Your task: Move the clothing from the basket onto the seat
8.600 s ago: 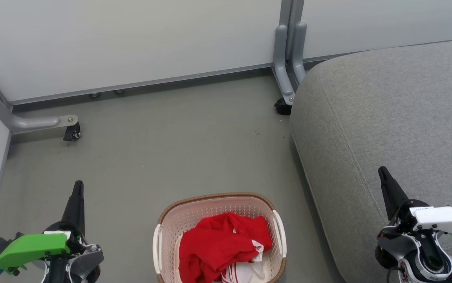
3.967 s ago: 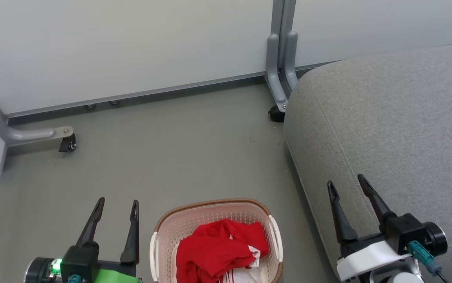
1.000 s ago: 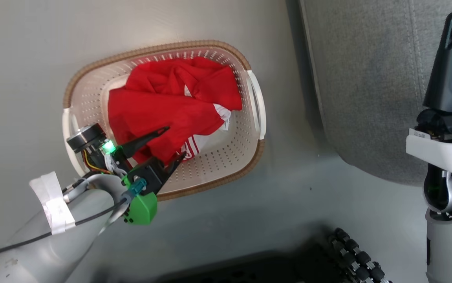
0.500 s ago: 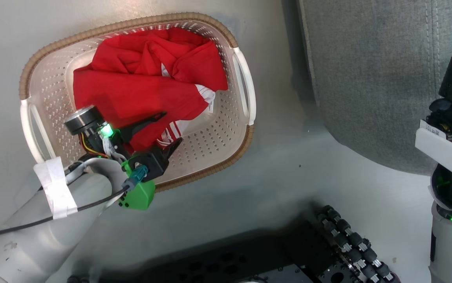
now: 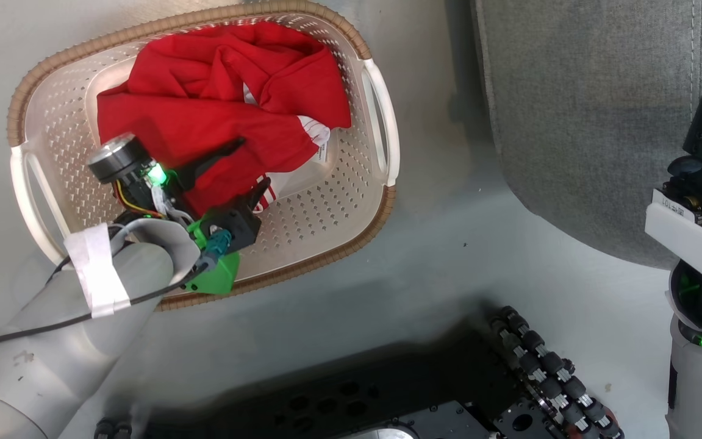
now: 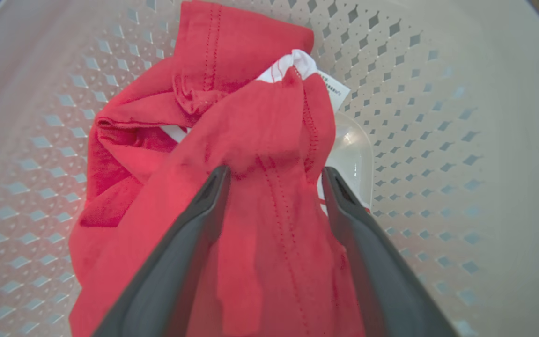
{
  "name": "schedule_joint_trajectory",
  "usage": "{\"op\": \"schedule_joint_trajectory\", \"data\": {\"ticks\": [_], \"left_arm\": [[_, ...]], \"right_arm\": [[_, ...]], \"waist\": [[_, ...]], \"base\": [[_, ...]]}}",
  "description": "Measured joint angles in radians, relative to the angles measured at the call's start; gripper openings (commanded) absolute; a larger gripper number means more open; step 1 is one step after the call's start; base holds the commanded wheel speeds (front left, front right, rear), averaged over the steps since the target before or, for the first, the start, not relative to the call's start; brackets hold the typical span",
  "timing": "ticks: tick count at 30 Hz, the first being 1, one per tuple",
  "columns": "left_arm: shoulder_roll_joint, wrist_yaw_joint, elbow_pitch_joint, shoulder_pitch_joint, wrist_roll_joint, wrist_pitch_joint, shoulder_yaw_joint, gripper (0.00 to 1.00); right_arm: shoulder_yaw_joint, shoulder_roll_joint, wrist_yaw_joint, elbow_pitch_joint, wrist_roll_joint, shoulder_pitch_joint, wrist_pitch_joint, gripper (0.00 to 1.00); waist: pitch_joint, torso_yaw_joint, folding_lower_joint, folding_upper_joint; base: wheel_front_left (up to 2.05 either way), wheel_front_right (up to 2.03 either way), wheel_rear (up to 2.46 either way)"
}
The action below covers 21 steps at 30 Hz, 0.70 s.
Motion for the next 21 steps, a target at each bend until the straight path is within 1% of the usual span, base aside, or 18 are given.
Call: {"op": "schedule_joint_trajectory", "data": {"ticks": [1, 2, 5, 7, 12, 18, 21], "left_arm": [[0.000, 0.004, 0.004, -0.002, -0.001, 0.000, 0.006, 0.47], [0.000, 0.007, 0.002, -0.003, -0.001, 0.000, 0.012, 0.00], [0.004, 0.016, -0.024, -0.004, -0.003, 0.000, 0.026, 0.00], [0.007, 0.017, -0.068, -0.001, -0.007, 0.000, 0.040, 0.00], [0.026, 0.021, -0.148, 0.048, -0.040, 0.000, 0.098, 0.00], [0.018, 0.038, -0.247, 0.154, -0.074, 0.000, 0.201, 0.00], [0.001, 0.038, -0.288, 0.218, -0.095, 0.000, 0.263, 0.00]], "right_arm": [[0.000, 0.000, 0.000, -0.001, 0.000, 0.000, 0.000, 1.00], [-0.001, 0.000, 0.000, -0.001, 0.000, 0.000, 0.000, 1.00], [-0.003, 0.000, 0.000, 0.001, -0.001, 0.000, 0.000, 1.00], [-0.004, 0.000, 0.000, 0.008, -0.002, 0.000, 0.000, 1.00], [0.012, 0.000, 0.000, 0.035, -0.007, 0.000, 0.000, 1.00], [0.025, 0.001, 0.000, 0.064, -0.022, 0.009, 0.000, 1.00], [0.026, 0.000, 0.000, 0.086, -0.021, 0.026, 0.000, 1.00]], "waist": [[0.001, 0.001, 0.0000, 0.0000], [0.001, 0.002, 0.0000, 0.0000], [-0.002, 0.006, 0.0000, 0.0000], [-0.010, 0.010, 0.0000, 0.0000], [-0.043, 0.015, 0.0000, 0.0000], [-0.123, 0.021, -0.0001, 0.0000], [-0.173, 0.025, -0.0001, 0.0000]], "base": [[0.00, 0.00, 0.00], [0.00, 0.00, 0.00], [0.00, 0.00, 0.00], [0.00, 0.00, 0.00], [0.00, 0.00, 0.00], [0.00, 0.00, 0.00], [0.00, 0.00, 0.00]]}}
